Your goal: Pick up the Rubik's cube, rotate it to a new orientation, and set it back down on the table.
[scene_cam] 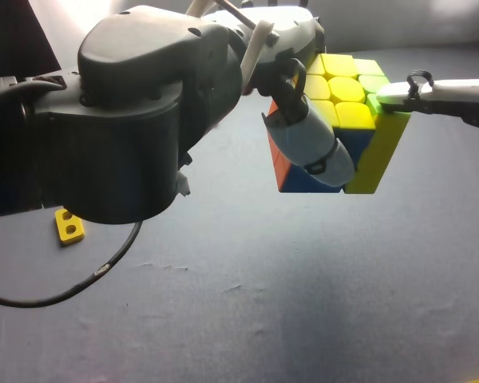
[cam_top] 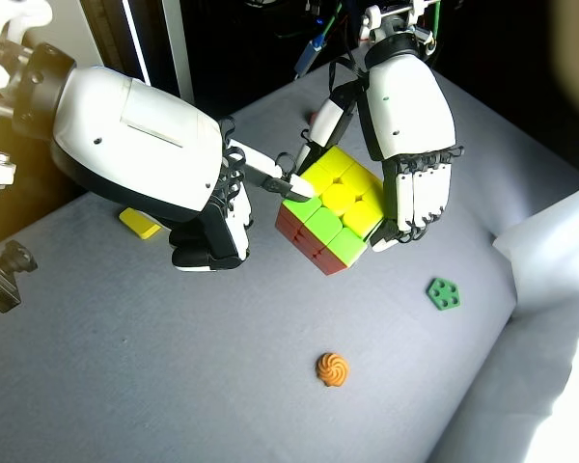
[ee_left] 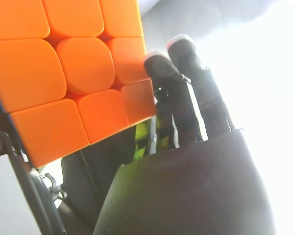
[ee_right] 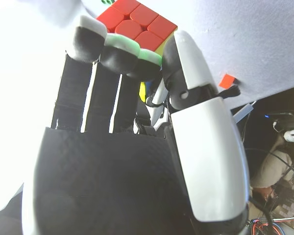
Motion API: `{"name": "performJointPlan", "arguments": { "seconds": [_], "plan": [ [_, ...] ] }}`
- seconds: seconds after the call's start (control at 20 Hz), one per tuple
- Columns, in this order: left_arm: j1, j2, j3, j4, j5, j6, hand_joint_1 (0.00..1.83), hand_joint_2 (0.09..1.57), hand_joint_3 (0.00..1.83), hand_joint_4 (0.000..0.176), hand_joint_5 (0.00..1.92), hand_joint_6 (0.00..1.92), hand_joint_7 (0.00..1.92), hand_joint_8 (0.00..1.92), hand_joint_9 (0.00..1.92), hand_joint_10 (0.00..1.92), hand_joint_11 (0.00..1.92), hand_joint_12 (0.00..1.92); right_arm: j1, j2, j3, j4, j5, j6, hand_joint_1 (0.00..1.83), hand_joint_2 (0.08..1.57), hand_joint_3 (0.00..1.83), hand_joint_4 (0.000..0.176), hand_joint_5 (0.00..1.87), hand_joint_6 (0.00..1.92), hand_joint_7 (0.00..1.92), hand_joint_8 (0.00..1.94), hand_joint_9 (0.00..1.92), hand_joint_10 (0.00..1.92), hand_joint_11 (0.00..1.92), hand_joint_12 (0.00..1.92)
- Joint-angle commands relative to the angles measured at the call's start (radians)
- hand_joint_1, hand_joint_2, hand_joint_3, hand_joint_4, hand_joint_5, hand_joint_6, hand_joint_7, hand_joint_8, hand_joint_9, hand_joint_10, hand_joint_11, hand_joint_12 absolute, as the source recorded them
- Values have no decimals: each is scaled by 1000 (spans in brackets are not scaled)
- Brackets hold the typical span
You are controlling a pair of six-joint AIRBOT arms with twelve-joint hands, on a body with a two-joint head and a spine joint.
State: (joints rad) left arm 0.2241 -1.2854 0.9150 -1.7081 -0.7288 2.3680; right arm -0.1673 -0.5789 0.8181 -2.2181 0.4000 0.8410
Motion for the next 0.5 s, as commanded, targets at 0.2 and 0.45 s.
{"name": "performJointPlan", "arguments": {
  "seconds": [0.2,0.45],
  "plan": [
    [-28,4,-1,80,15,-23,1085,1345,0,3,646,1563,529,1716,349,1921,359,1921,4,-2,-13,27,5,4,1217,1239,0,0,0,0,807,1941,919,1921,866,1921],
    [-28,4,0,80,15,-23,1082,1352,0,0,640,1512,517,1787,344,1921,345,1921,4,-2,-20,27,10,6,1215,1246,2,0,0,0,821,1917,929,1921,862,1921]
  ]
}}
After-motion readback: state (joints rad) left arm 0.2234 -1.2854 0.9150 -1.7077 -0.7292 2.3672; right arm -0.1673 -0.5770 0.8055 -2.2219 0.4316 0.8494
